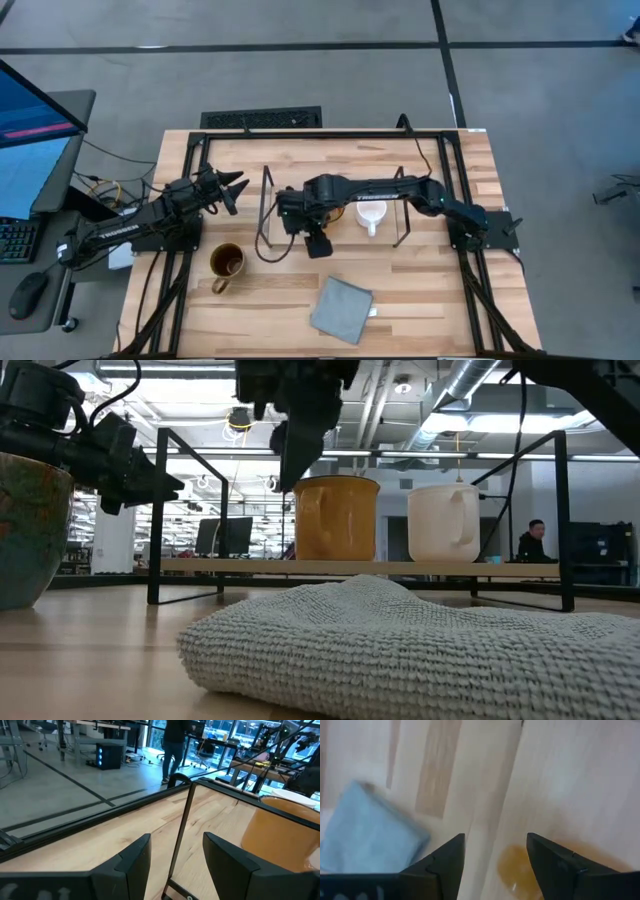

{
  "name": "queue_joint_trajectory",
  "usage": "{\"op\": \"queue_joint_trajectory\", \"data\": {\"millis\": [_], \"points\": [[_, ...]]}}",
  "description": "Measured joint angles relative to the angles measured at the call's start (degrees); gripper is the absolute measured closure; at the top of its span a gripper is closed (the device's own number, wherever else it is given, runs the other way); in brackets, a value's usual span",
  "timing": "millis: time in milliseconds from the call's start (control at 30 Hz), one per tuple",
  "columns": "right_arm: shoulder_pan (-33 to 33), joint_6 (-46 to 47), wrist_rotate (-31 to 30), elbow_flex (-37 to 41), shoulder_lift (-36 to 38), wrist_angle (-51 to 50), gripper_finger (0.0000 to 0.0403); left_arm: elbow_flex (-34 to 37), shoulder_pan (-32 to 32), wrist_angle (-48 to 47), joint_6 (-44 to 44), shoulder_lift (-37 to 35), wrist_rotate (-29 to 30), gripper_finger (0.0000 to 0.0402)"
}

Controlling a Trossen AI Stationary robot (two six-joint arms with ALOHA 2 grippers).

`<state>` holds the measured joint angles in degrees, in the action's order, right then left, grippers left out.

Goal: Stack small to large cups/mugs on shelf
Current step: Put the yellow cup on the shelf

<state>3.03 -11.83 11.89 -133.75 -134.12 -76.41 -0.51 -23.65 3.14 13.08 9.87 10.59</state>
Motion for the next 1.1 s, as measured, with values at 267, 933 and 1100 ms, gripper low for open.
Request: {"op": "queue_joint_trajectory", "data": {"millis": [267, 933, 1100], "points": [[0.0, 1.4, -2.3, 0.1, -0.2, -3.4, 0.017, 0.0, 0.0, 0.0, -0.4, 0.2, 0.0, 0.023], [0.0, 1.4, -3.1, 0.1, -0.2, -10.6, 0.017, 0.0, 0.0, 0.0, -0.3, 0.3, -0.1, 0.023], [0.0, 1.4, -3.0, 0.1, -0.2, -10.6, 0.017, 0.0, 0.0, 0.0, -0.3, 0.3, -0.1, 0.023]]}}
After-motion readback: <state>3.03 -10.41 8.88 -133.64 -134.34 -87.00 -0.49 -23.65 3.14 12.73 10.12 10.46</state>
